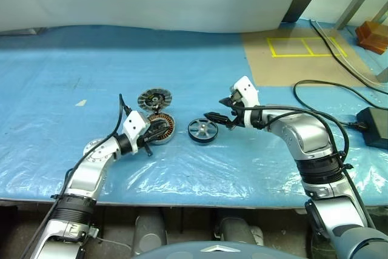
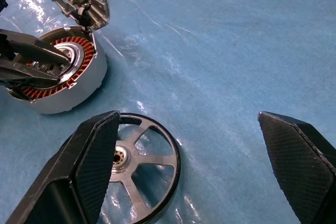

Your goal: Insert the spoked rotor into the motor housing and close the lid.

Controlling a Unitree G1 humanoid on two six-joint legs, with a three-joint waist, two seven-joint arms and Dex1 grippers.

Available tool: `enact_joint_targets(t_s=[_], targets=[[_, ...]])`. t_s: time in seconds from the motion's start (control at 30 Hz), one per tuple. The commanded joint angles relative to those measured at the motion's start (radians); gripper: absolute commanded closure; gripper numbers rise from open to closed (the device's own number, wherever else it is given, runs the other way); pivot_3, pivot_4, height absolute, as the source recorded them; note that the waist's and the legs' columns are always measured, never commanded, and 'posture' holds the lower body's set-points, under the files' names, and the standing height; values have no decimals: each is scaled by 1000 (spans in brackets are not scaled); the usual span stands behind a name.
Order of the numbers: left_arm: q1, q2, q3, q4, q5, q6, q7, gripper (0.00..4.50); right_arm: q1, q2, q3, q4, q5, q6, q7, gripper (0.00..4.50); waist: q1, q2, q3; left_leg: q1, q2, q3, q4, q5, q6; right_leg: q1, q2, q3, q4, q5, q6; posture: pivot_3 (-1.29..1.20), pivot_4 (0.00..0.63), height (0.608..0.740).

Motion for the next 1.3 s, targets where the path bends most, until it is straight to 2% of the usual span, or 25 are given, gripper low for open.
enact_joint_targets(t_s=[0.03,0.37,0.7,1.3], targets=[[-19,5,17,20,7,-19,13,3818,0,-9,-18,-39,19,-2,1,96,0,0,0,0,0,0,0,0,0,0,0,0,0,0,0,0,150,740],[-26,26,42,37,0,-32,9,3818,3,-11,-1,-36,16,-8,8,96,0,0,0,1,0,0,2,0,0,0,0,0,1,0,0,0,150,740],[-13,27,67,-49,-83,42,-20,3818,10,-11,13,-42,15,-10,15,96,1,0,0,0,0,0,2,0,0,0,0,0,0,0,0,0,150,740],[-49,23,44,64,-10,-17,6,3818,17,-13,22,-34,10,-24,22,96,1,0,0,0,0,0,2,0,0,0,0,0,1,0,0,0,150,740]])
